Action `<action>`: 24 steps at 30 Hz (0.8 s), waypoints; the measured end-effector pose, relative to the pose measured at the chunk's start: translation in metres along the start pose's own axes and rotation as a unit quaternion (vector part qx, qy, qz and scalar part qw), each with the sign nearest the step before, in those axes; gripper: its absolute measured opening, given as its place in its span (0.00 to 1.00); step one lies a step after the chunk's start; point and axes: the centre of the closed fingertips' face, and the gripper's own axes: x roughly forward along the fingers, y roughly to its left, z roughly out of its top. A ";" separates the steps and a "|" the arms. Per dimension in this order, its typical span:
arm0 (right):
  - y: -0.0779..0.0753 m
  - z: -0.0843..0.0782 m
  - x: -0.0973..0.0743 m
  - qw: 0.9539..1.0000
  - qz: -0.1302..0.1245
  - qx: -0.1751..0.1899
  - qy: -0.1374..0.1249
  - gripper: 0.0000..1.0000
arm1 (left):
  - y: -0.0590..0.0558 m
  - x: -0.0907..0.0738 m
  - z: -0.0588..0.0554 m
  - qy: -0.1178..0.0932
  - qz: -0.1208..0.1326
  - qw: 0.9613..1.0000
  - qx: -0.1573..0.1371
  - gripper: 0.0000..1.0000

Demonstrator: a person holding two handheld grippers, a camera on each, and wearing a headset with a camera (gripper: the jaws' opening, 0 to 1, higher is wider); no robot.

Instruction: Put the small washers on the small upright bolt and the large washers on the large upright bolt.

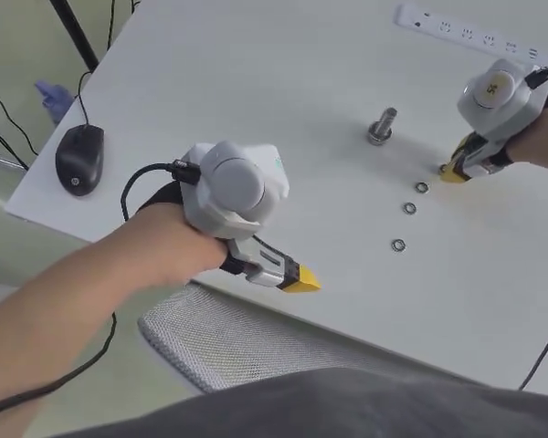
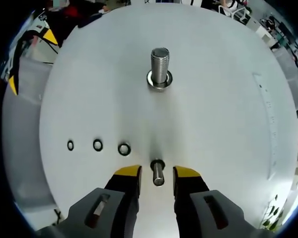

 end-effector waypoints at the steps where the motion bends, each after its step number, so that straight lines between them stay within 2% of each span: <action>1: 0.000 -0.001 -0.002 1.000 -0.001 0.000 0.000 0.27 | 0.000 0.000 0.001 -0.001 0.000 1.000 -0.001 0.85; 7: -0.003 0.001 -0.011 1.000 -0.003 -0.002 -0.007 0.28 | 0.002 -0.004 0.007 -0.007 0.003 1.000 0.000 0.85; 16: 0.003 0.011 -0.041 1.000 -0.013 -0.007 -0.014 0.27 | 0.001 -0.004 0.011 -0.011 0.003 1.000 0.008 0.85; 20: 0.000 0.014 -0.046 1.000 -0.016 -0.009 -0.020 0.27 | 0.007 -0.005 0.014 -0.013 0.009 1.000 0.007 0.85; 24: 0.008 0.017 -0.050 1.000 -0.017 -0.013 -0.023 0.26 | 0.010 -0.008 0.014 -0.015 0.011 1.000 0.010 0.85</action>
